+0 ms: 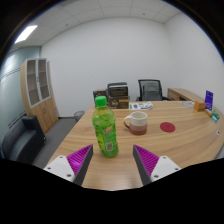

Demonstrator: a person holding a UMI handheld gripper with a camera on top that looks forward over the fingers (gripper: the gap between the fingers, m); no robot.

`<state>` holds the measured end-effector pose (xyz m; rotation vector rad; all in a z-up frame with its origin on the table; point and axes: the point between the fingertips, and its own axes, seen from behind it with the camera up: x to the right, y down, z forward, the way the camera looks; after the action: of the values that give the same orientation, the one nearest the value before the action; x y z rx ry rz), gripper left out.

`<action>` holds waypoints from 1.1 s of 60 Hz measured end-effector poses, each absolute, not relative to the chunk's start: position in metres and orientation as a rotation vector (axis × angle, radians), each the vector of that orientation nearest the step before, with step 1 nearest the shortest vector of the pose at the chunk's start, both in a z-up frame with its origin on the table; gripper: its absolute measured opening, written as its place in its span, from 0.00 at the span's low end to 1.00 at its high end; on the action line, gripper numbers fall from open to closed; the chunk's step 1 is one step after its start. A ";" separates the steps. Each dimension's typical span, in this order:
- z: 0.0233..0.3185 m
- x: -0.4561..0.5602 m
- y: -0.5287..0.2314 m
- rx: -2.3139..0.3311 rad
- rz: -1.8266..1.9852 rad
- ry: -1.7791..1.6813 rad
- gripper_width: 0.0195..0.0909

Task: Pour water

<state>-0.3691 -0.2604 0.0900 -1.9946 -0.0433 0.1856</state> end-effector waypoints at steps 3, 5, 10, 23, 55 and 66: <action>0.081 -0.384 -0.246 -1.995 0.185 -0.050 0.88; 0.083 -0.413 -0.243 -1.991 0.175 -0.044 0.88; 0.085 -0.432 -0.219 -1.972 0.165 -0.044 0.87; 0.084 -0.431 -0.169 -1.938 0.076 -0.040 0.86; 0.073 -0.447 -0.140 -1.876 0.088 -0.058 0.34; 0.070 -0.447 -0.136 -1.936 0.187 -0.039 0.34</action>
<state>-0.4468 -0.1363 0.0702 -1.9363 -0.0389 0.1872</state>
